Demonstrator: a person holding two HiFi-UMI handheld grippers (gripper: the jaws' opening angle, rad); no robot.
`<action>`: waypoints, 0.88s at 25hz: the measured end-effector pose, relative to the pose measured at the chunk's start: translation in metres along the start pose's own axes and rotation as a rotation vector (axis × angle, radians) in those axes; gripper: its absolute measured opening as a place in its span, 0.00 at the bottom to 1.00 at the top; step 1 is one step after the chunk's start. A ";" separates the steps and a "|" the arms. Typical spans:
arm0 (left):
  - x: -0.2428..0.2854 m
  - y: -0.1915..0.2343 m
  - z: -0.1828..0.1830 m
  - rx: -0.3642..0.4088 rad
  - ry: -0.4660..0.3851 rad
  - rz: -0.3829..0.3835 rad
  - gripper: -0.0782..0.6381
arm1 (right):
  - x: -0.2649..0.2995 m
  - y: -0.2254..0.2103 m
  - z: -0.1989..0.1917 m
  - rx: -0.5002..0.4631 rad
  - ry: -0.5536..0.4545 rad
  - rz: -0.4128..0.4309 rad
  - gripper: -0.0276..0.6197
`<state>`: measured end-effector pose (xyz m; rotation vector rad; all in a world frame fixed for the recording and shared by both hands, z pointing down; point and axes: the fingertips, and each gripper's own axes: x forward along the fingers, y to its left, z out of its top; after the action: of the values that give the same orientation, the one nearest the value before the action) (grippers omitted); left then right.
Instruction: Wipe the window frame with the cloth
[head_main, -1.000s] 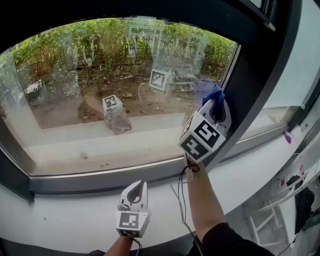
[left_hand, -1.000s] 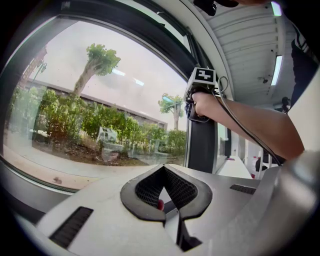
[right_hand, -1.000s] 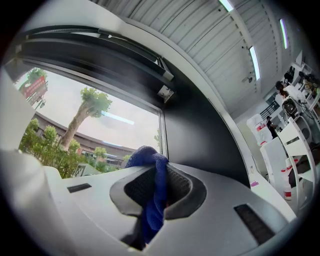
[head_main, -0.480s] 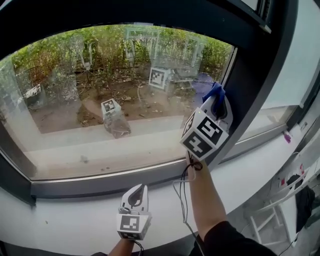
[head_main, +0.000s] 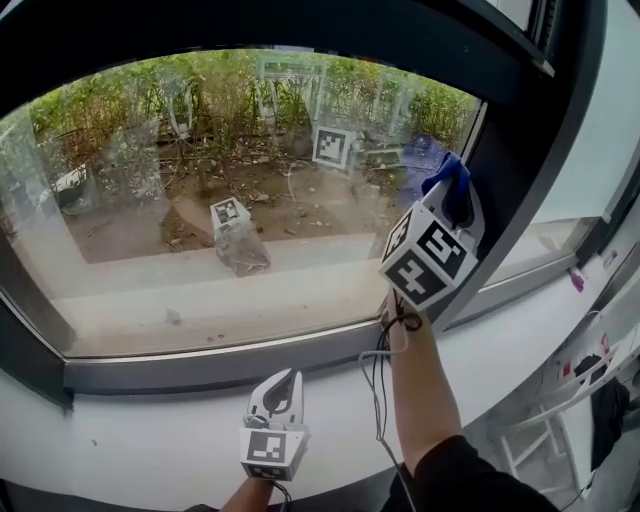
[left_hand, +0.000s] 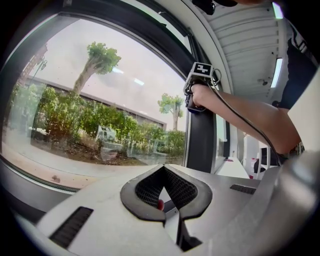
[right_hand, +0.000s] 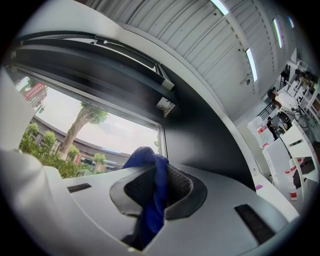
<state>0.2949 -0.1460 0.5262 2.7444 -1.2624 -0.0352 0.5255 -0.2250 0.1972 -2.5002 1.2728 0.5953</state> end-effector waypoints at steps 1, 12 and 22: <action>0.000 0.000 0.001 0.003 -0.003 0.000 0.12 | 0.001 0.000 0.002 0.005 0.001 0.002 0.08; -0.003 -0.004 0.010 0.053 -0.013 -0.003 0.12 | 0.007 0.007 0.022 -0.024 -0.022 0.048 0.08; 0.046 -0.034 0.136 0.103 -0.020 -0.036 0.12 | 0.008 0.004 0.023 -0.017 0.017 0.070 0.08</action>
<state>0.3411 -0.1720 0.3881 2.8610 -1.2528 -0.0006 0.5210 -0.2228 0.1728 -2.4882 1.3719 0.6054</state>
